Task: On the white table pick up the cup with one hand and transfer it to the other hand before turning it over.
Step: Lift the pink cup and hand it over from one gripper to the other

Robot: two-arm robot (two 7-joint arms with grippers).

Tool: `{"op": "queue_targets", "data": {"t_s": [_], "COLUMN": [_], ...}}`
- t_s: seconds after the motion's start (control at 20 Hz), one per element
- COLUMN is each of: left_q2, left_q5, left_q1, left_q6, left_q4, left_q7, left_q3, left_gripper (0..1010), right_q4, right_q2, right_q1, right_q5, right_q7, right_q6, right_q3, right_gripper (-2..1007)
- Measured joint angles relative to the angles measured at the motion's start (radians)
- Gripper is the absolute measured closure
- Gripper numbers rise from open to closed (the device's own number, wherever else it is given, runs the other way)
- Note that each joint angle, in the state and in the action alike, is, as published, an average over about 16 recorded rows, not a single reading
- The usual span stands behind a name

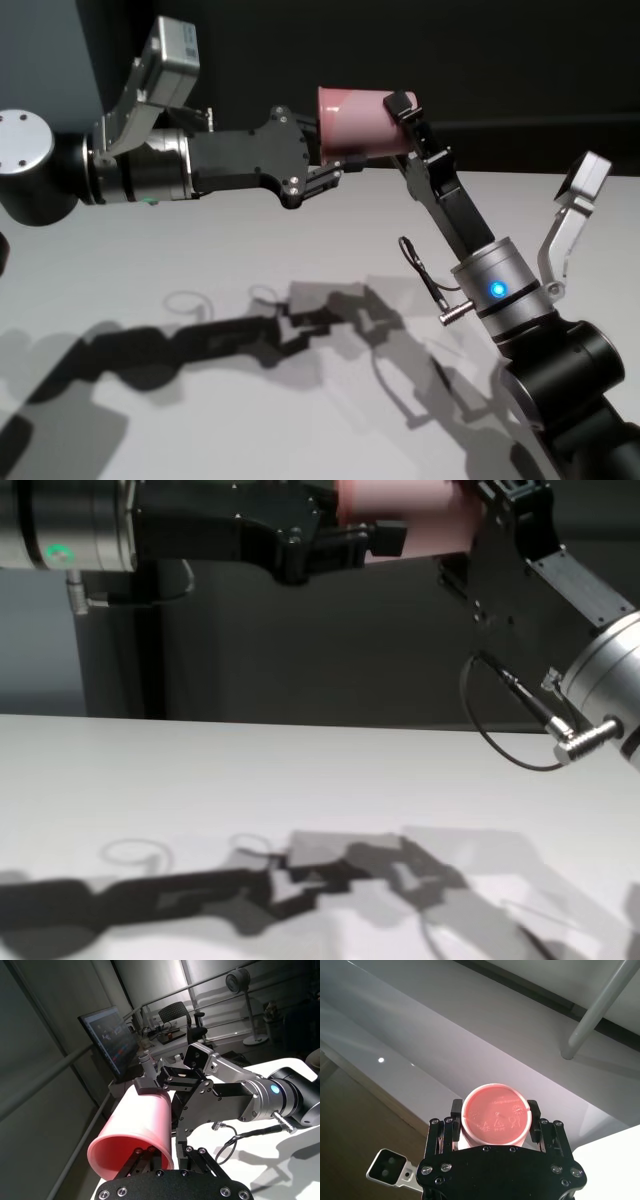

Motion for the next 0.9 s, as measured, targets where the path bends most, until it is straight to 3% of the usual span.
{"op": "queue_targets", "data": {"t_s": [0.9], "left_q2": [0.000], "left_q5": [0.000], "left_q1": [0.000], "left_q6": [0.000], "left_q4": [0.000], "left_q7": [0.000], "left_q3": [0.000], "left_gripper": [178], "right_q4": [0.000], "right_q2": [0.000], "right_q1": [0.000], "right_q5": [-0.001], "right_q7": [0.000], "right_q6": [0.001], "right_q3": [0.000], "right_gripper": [268]}}
